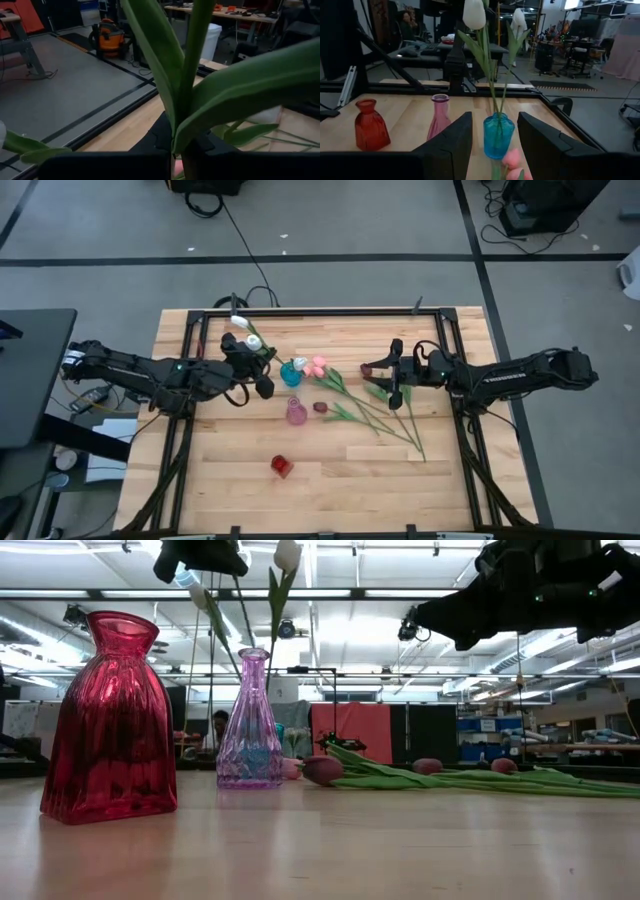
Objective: Sort flowers into vase by color
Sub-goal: Put the white tulip into the blue vase, then put the left pink tulip into the purple vase
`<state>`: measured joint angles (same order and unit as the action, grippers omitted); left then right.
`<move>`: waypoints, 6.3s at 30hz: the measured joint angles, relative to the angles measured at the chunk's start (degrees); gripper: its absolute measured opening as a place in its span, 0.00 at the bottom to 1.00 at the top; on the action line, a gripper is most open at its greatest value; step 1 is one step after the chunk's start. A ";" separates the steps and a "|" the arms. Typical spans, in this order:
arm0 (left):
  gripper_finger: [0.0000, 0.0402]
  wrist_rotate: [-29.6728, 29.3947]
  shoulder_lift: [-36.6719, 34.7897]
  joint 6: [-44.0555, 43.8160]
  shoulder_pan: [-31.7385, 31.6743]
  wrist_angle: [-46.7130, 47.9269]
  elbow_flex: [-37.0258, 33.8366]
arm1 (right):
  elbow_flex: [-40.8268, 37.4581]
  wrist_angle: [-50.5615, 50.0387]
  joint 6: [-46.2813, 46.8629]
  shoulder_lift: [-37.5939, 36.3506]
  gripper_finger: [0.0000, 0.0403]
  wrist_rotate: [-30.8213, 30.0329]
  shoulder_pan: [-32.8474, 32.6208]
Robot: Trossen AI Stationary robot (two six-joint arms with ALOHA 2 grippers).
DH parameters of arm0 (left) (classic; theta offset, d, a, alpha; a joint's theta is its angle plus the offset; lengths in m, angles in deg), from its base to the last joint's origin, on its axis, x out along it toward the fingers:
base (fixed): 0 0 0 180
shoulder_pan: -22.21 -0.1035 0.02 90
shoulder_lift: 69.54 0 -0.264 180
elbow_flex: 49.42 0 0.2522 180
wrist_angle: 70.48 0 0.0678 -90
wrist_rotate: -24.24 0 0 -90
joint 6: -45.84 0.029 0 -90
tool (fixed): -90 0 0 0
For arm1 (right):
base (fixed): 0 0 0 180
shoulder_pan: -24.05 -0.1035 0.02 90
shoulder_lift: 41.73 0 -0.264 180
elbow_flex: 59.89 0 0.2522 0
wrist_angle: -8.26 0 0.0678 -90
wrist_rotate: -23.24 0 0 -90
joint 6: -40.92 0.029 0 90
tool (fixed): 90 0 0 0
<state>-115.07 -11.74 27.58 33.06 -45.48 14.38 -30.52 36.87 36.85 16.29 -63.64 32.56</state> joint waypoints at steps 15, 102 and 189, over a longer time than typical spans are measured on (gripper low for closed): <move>0.05 -2.14 0.88 2.87 -0.39 1.70 0.02 | 0.00 0.51 0.72 0.00 0.42 1.31 0.05; 0.39 10.47 -1.05 6.03 1.29 -3.52 -12.06 | 13.15 -30.25 10.95 16.75 0.41 -14.45 -6.62; 0.39 28.81 7.37 1.38 1.58 -36.11 -18.43 | 13.92 -2.71 4.36 8.79 0.04 -4.35 -13.61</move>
<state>-86.27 -4.37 28.96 34.64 -81.60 -4.04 -16.59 34.16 41.21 25.08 -67.99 18.95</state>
